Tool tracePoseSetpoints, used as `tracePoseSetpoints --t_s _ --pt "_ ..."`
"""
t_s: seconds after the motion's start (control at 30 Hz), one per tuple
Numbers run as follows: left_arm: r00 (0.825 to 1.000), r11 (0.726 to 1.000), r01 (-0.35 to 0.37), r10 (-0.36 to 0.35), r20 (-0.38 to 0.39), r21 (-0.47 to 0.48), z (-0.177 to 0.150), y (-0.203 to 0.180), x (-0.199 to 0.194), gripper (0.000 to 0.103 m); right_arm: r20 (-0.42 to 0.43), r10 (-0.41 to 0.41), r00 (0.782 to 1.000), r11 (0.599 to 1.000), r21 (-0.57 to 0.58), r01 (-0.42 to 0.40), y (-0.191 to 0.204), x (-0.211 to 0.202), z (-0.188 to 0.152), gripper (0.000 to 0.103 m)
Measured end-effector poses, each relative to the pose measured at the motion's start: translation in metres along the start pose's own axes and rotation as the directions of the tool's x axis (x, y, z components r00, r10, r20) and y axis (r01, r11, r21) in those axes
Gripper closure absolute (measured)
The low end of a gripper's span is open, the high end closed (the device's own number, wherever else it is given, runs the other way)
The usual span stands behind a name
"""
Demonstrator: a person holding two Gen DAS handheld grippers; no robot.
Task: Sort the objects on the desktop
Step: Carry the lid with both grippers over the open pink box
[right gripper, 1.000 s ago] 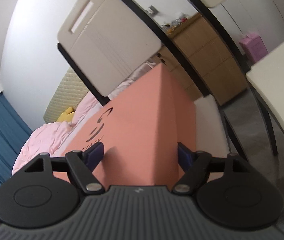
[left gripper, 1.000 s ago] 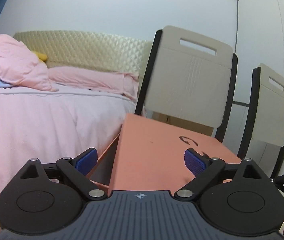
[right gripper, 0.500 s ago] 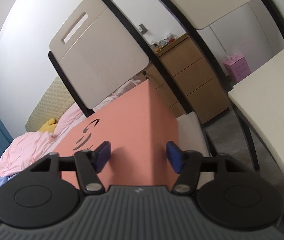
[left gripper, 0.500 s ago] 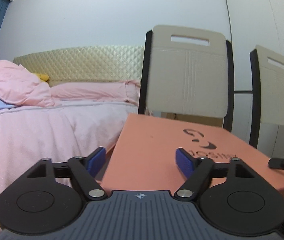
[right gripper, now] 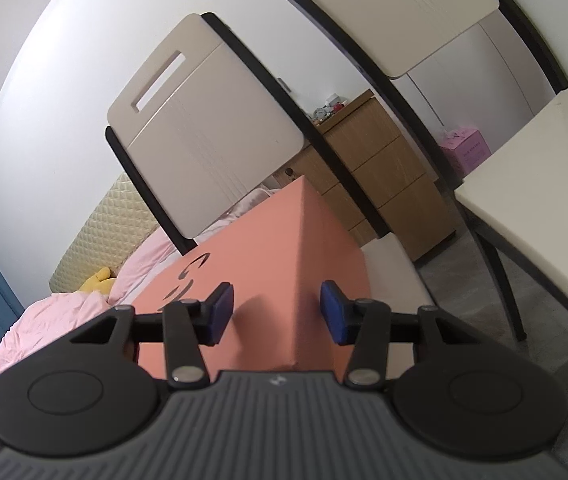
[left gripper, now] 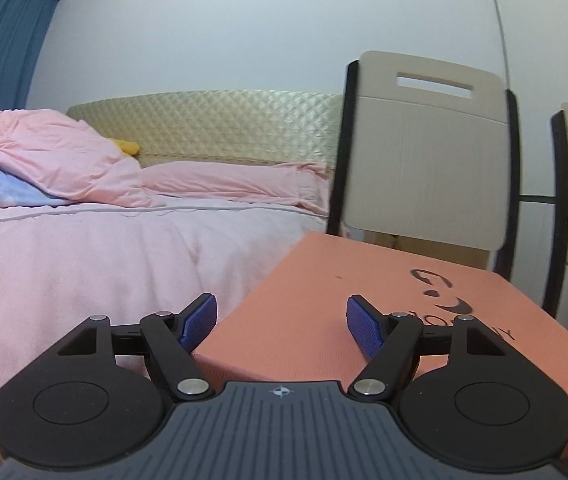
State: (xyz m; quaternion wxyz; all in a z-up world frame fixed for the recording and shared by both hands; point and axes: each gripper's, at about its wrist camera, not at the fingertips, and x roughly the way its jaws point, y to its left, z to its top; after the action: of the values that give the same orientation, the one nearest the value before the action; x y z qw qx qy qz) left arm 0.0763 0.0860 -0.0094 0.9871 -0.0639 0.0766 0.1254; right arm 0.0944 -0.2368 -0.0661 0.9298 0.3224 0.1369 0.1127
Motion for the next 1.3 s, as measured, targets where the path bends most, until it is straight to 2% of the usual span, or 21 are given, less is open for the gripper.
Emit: tracePoseSetpoints --t_s 0.2,0.47,0.57,0.67,0.77,0.83,0.93,1.03,1.13,1.3 --pt "0.999 1.0 -0.015 0.015 -0.028 -0.007 0.007 -0.002 0.021 0.027 0.05 -0.011 0.999 0.999 -0.042 0.013 0.012 0.012 -0.001 0.053" --pt "0.999 0.999 0.013 -0.011 -0.052 0.033 0.012 -0.014 0.039 0.024 0.067 -0.045 0.997 0.998 -0.034 0.047 0.008 0.033 0.002 0.052" --pt "0.996 0.998 0.058 -0.056 -0.074 0.019 0.012 -0.013 0.041 0.024 0.054 -0.061 0.997 0.998 -0.022 0.063 0.004 0.039 0.002 0.052" --pt "0.993 0.993 0.101 -0.096 -0.075 0.059 0.009 -0.02 0.036 0.023 0.04 -0.09 0.995 0.996 -0.008 0.091 -0.001 0.04 0.003 0.052" --pt "0.979 0.983 0.179 -0.174 -0.102 0.047 0.008 -0.022 0.033 0.023 0.039 -0.111 0.993 0.994 0.005 0.111 -0.009 0.037 0.008 0.052" --pt "0.98 0.981 0.185 -0.179 -0.091 0.059 0.004 -0.026 0.029 0.023 0.036 -0.118 0.992 0.993 0.012 0.118 -0.014 0.033 0.011 0.052" --pt "0.987 0.985 0.157 -0.154 -0.045 0.075 -0.002 -0.026 0.018 0.022 0.025 -0.103 0.994 0.995 0.01 0.103 -0.018 0.029 0.01 0.052" --pt "0.998 0.989 0.046 -0.051 0.036 0.143 -0.007 -0.027 0.002 0.021 0.024 -0.071 0.997 0.997 0.004 0.071 -0.015 0.029 0.005 0.052" --pt "0.994 0.979 -0.05 0.03 0.103 0.196 -0.013 -0.031 -0.009 0.018 0.024 -0.045 0.999 0.999 -0.024 0.045 -0.005 0.035 -0.003 0.052" --pt "0.997 0.983 -0.039 0.026 0.075 0.179 -0.009 -0.027 -0.004 0.018 0.028 -0.052 0.998 0.997 -0.057 0.053 0.005 0.049 -0.004 0.05"
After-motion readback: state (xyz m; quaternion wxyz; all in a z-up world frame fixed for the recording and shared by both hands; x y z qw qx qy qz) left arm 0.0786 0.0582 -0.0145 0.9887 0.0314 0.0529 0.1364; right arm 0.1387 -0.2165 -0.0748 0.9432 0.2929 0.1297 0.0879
